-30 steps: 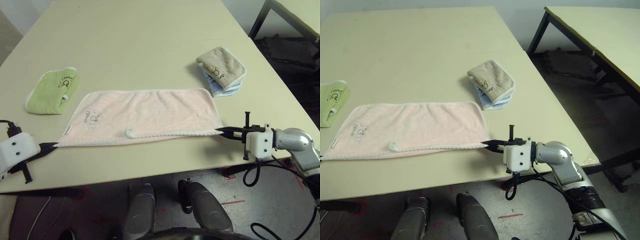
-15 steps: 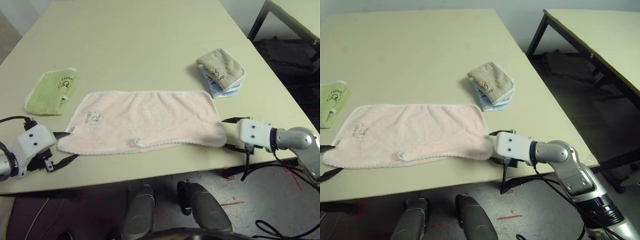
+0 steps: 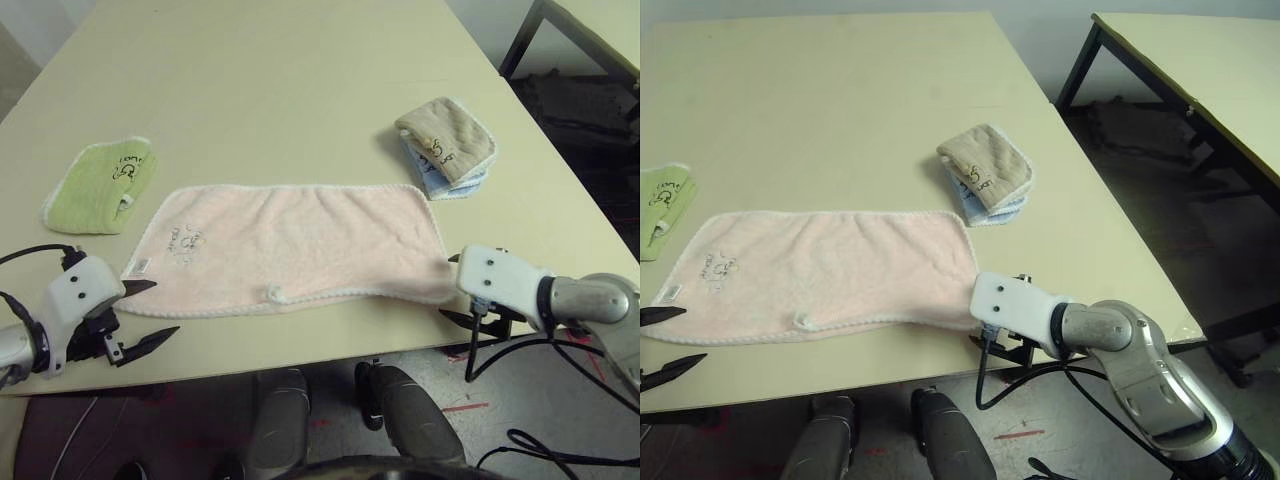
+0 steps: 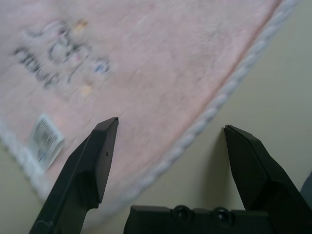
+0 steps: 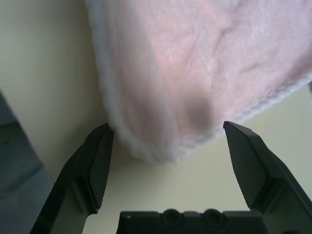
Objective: Fold the towel and set it aside.
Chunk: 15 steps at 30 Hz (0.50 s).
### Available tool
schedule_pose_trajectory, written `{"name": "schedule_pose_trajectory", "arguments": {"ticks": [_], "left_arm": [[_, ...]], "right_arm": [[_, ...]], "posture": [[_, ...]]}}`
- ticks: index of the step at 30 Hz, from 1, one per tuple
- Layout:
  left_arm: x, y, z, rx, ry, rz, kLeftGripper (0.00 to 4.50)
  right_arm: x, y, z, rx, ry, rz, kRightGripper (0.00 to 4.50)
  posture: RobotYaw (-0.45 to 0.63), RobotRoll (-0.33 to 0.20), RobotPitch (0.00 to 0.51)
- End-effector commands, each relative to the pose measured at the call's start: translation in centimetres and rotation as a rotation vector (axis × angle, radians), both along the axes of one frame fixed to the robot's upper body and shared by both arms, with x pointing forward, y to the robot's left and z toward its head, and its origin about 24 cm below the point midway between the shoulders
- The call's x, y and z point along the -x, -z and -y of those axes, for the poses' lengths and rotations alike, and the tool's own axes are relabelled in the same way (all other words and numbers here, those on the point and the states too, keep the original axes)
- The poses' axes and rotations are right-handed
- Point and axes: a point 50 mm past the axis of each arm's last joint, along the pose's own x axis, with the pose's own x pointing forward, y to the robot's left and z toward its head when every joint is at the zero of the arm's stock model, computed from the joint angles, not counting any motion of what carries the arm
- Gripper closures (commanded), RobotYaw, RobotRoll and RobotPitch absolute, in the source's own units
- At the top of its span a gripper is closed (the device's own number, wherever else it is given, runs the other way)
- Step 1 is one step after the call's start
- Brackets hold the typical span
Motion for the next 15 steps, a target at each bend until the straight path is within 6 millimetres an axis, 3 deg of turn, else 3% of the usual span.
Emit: {"name": "schedule_pose_trajectory", "arguments": {"ticks": [1,6,15], "left_arm": [[-0.3,-0.1,0.3,-0.028,0.024,-0.016,0.04],[-0.9,-0.7,-0.1,-0.063,0.033,-0.01,0.04],[-1.4,-0.1,-0.2,-0.071,0.035,-0.024,0.04]], "right_arm": [[0.2,0.4,-0.5,0.026,-0.002,0.049,0.04],[0.2,0.3,-1.1,0.076,-0.085,0.136,0.04],[0.3,-1.1,-2.7,0.227,-0.276,0.249,0.04]], "posture": [[-0.07,0.0,0.2],[-0.09,0.0,0.2],[-0.11,0.0,0.194]]}}
